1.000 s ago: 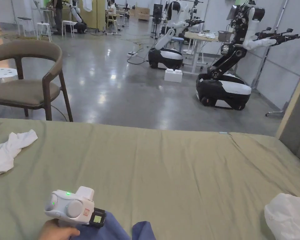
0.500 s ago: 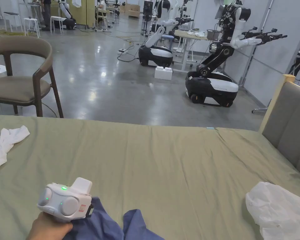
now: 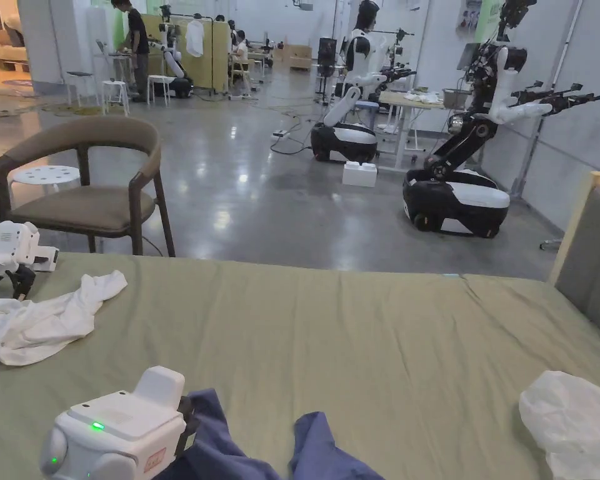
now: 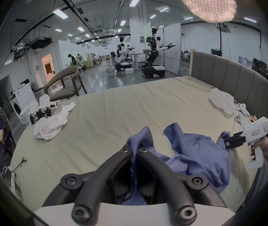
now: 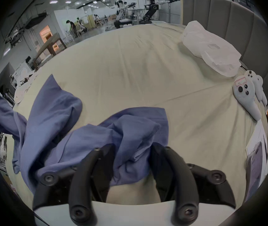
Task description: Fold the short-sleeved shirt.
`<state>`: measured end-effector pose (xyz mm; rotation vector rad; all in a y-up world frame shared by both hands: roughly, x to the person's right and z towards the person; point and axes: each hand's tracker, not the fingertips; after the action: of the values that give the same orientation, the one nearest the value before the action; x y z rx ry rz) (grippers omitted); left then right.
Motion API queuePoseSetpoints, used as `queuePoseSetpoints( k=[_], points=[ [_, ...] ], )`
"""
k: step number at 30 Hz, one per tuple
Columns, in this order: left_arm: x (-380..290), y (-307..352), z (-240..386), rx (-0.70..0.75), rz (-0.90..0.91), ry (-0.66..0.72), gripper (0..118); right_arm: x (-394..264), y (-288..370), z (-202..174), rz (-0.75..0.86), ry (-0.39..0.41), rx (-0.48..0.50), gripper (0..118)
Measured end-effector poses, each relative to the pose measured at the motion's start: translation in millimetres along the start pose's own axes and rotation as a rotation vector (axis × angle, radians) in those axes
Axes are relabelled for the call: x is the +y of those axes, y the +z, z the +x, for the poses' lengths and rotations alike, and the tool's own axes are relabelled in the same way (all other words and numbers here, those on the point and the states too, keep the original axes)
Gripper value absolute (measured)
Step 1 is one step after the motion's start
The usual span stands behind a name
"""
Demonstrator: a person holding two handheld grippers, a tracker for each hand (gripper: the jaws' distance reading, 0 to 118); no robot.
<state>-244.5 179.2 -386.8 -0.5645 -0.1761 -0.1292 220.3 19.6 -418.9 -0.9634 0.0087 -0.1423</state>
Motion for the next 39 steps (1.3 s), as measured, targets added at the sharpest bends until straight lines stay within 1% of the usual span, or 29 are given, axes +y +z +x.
queuePoseSetpoints(
  k=[1,2,3,4,7,10,12,14,17,19,22,23,26,28,29,31,33,36,39],
  points=[
    [-4,8,-2,0.011,0.008,0.004,0,0,5,-4,-0.003,0.014,0.005,25],
    [-7,12,-4,0.017,0.012,0.009,0,1,8,-6,0.016,0.027,0.044,10],
    [-8,17,-8,0.023,0.015,0.017,0,1,14,-10,0.030,0.038,0.004,9],
    [-8,23,-12,0.039,0.025,0.031,0,2,20,-13,0.042,0.072,-0.046,9],
    [-1,39,-27,0.079,0.073,0.053,0,10,49,-19,0.125,0.071,-0.025,9],
    [15,61,-47,0.116,0.128,0.072,0,26,87,-24,0.210,0.101,-0.009,9],
    [28,79,-64,0.155,0.172,0.088,0,37,111,-26,0.261,0.124,-0.029,9],
    [41,102,-74,0.181,0.204,0.098,0,52,138,-25,0.310,0.131,-0.039,9],
    [57,131,-103,0.241,0.260,0.130,0,78,175,-15,0.383,0.109,-0.021,9],
    [66,148,-118,0.262,0.285,0.170,0,94,197,-12,0.429,0.127,-0.043,9],
    [77,167,-141,0.303,0.318,0.210,0,116,229,-5,0.475,0.110,-0.050,9],
    [81,171,-147,0.316,0.322,0.227,0,124,239,-4,0.495,0.100,-0.037,9],
    [92,177,-164,0.306,0.338,0.285,0,146,263,-5,0.560,0.109,-0.036,9],
    [101,178,-168,0.299,0.335,0.291,0,160,278,-12,0.592,0.115,-0.007,9],
    [106,176,-169,0.300,0.334,0.289,0,167,285,-17,0.596,0.121,-0.010,9],
    [115,170,-172,0.305,0.326,0.289,0,181,296,-29,0.638,0.160,-0.027,9],
    [126,165,-178,0.300,0.325,0.312,0,194,308,-43,0.665,0.181,-0.042,9],
    [145,158,-186,0.302,0.325,0.345,0,218,319,-52,0.690,0.177,-0.038,9],
    [164,154,-193,0.310,0.327,0.361,0,242,329,-60,0.720,0.182,-0.057,9]
  ],
)
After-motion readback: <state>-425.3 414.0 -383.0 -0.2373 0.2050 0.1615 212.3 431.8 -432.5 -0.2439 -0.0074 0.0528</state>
